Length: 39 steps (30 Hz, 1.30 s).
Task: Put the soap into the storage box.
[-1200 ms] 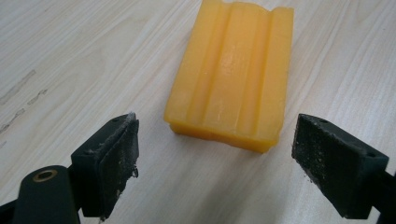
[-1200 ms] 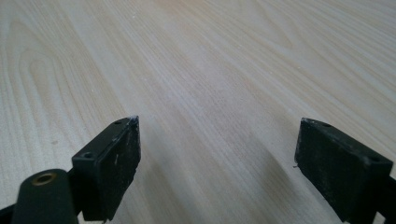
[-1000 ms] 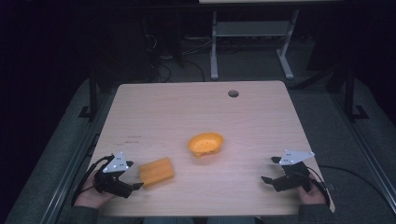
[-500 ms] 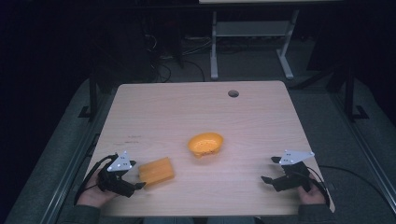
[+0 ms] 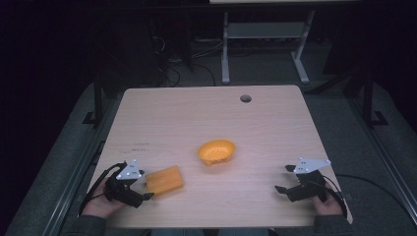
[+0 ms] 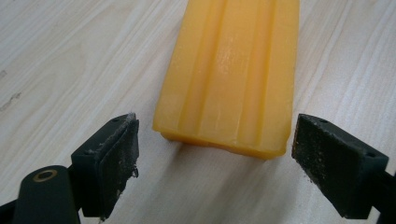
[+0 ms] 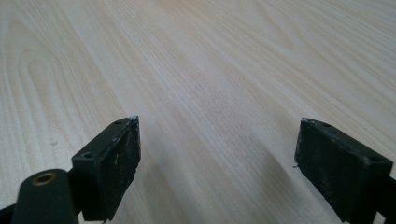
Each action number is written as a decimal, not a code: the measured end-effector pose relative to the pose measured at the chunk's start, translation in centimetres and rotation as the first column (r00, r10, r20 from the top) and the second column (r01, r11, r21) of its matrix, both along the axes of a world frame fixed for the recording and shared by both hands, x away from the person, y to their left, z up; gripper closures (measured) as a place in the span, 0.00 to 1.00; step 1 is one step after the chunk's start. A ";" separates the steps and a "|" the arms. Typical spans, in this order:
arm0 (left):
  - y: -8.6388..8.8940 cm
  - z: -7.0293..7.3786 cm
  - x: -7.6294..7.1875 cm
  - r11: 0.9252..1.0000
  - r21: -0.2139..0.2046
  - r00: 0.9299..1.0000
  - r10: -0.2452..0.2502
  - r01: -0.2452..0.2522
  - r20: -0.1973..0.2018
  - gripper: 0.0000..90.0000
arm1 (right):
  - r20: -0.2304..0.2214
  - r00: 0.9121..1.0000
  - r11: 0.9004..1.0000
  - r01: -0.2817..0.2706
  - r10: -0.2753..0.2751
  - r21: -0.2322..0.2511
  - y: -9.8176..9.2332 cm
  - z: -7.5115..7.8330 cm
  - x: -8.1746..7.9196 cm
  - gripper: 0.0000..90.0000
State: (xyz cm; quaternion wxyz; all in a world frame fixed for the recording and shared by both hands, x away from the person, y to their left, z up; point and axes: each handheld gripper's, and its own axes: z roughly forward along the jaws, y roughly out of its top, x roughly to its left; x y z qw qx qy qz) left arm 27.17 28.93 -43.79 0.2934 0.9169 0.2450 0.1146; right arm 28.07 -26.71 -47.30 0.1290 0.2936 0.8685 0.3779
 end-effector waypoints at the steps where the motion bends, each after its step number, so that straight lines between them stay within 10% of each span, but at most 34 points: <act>1: 0.0 0.0 0.0 1.000 0.002 1.000 0.000 0.000 0.003 0.16 | -0.001 1.000 1.000 0.000 0.000 -0.001 0.0 0.0 0.0 0.15; 39: -3.4 -0.6 2.4 0.994 0.050 0.994 -0.090 0.093 -0.059 0.16 | -0.004 1.000 1.000 0.002 -0.002 -0.001 0.1 0.1 0.0 0.15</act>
